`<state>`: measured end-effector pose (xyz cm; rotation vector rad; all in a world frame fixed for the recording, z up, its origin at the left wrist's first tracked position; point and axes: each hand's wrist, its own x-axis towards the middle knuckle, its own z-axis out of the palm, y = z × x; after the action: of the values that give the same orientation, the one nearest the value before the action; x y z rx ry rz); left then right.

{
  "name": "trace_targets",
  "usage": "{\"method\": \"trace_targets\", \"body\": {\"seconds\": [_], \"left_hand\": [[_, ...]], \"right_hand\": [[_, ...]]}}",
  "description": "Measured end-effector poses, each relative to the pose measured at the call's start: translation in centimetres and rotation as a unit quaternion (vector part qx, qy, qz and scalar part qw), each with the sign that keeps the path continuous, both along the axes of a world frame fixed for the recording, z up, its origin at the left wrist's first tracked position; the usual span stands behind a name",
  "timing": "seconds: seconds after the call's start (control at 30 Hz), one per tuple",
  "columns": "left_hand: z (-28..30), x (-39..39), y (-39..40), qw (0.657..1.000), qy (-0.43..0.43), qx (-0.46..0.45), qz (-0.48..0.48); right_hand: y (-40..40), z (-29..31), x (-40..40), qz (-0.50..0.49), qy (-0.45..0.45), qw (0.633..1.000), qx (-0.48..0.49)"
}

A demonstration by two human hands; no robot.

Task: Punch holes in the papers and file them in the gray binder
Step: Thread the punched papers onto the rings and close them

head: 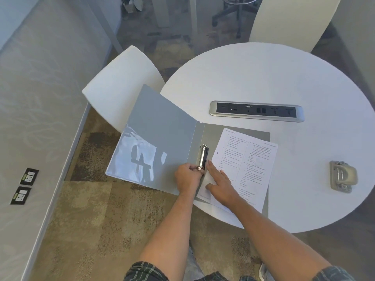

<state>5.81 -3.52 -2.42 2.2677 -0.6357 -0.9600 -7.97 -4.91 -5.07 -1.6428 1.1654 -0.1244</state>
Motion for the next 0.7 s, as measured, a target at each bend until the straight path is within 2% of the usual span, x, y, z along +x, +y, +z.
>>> {"method": "trace_targets", "body": {"seconds": [0.1,0.3,0.37,0.47,0.53,0.7], "left_hand": [[-0.1,-0.3,0.3,1.0,0.003,0.015,0.024],[-0.4,-1.4,-0.1,0.996,0.029,0.009,0.084],[-0.8,-1.2,-0.1,0.989,0.086,0.004,0.12],[-1.2,-0.8,-0.1,0.971,0.179,-0.003,0.161],[-1.2,-0.5,-0.3,0.96,0.219,0.0,0.174],[-1.0,0.3,-1.0,0.949,0.264,0.048,0.163]], "right_hand": [[-0.5,0.4,-0.3,-0.055,-0.025,0.996,0.06],[-0.7,0.6,-0.4,-0.075,-0.051,0.992,0.092],[-0.7,0.5,-0.4,-0.09,-0.054,0.992,0.065],[-0.9,0.6,-0.1,-0.121,-0.005,0.991,-0.051],[-1.4,0.8,0.5,-0.13,0.019,0.988,-0.082],[-2.5,1.4,2.0,-0.11,0.057,0.992,-0.001]]}}
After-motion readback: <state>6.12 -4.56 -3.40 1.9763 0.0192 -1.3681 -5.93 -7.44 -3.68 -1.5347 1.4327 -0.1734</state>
